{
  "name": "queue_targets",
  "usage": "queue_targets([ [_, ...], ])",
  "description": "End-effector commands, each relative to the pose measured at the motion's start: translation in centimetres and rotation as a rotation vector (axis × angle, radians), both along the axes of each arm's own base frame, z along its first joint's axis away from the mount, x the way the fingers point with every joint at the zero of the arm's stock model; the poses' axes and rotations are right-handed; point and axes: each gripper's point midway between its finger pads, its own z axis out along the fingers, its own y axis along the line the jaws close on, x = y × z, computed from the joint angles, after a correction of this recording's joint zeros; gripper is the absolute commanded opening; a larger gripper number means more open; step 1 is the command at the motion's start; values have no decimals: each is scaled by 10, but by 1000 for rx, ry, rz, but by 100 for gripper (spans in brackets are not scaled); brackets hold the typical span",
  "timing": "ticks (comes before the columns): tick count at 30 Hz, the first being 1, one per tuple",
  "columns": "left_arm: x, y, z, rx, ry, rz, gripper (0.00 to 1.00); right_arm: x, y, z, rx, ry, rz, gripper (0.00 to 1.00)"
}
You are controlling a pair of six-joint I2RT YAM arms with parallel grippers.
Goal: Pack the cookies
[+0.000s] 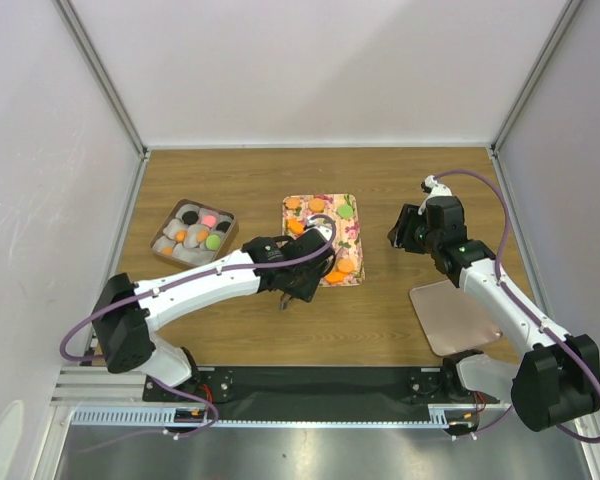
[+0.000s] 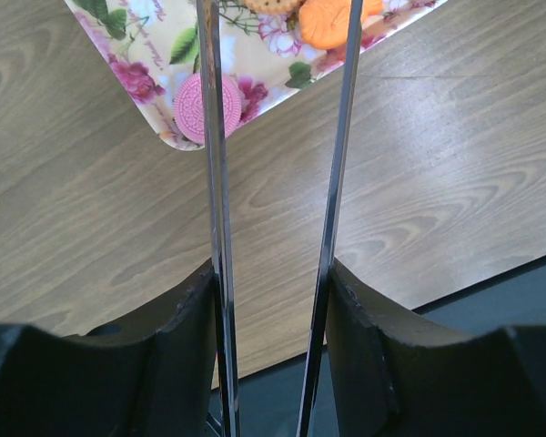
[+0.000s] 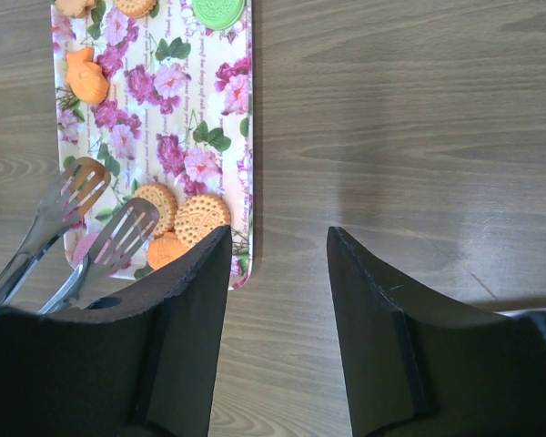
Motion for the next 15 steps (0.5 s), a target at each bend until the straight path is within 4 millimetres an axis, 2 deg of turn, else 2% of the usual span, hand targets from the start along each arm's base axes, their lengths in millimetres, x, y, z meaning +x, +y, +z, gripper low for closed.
queue_targets([
  [1, 3, -12, 8, -37, -23, 19, 50, 6, -3, 12, -13, -35, -5, 52],
  [5, 3, -3, 5, -11, -35, 50, 51, 6, -2, 14, -8, -39, 0, 52],
  [15, -1, -2, -14, 24, -1, 40, 51, 5, 0, 17, 5, -46, 9, 52],
])
